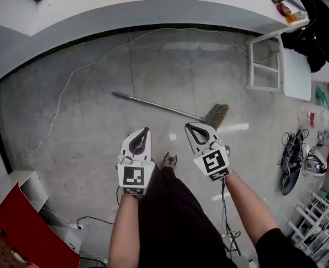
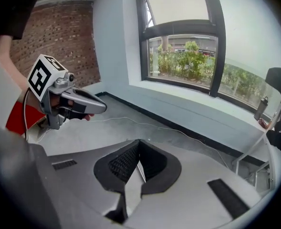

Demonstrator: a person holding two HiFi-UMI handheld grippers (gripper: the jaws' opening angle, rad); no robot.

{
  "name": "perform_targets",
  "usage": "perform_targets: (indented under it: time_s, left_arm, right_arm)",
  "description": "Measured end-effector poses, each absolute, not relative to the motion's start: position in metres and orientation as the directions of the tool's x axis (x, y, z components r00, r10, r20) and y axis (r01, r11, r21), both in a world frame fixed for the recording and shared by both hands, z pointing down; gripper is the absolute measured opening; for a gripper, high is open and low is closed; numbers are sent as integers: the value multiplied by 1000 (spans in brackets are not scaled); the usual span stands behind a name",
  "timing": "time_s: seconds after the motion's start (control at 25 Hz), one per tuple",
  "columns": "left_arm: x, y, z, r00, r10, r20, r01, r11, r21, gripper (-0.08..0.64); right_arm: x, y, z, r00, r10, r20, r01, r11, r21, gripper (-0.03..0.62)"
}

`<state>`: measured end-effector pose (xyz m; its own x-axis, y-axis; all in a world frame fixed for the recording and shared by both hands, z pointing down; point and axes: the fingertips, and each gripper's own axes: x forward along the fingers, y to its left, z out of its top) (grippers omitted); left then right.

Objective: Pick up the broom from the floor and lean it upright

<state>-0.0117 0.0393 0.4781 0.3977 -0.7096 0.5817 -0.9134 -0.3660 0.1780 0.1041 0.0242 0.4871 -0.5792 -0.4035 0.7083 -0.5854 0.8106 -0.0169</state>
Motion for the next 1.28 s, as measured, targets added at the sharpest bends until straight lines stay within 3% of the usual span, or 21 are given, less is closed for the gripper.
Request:
perform_targets:
  time_s: [0.32,0.48,0.76,1.12,1.28]
  left_arm:
    - [6,31,564,425,-667,612,-904,-346,250,6]
    - [5,30,597,417,-663,622,-907,-342,244,6]
    - [-23,27,648,371,-674,638,-926,-316,205,6]
    - [-63,40,685,357,-647,673,-934,-269,236,6]
    - [-81,19,685,317,-688,653,-946,-282,162,6]
  right_arm:
    - [106,20,582,-529,-321,786,-557,830,-36,8]
    - [95,31,631,-511,-269,817,-483,875,-14,8]
    - [58,36,716,-520,-250,817,-473,880,-32,8]
    - [11,13,817,-512,-237,826,-368,929,39,8]
    - [-2,-1,858,-490,-206,847,-328,944,40,8]
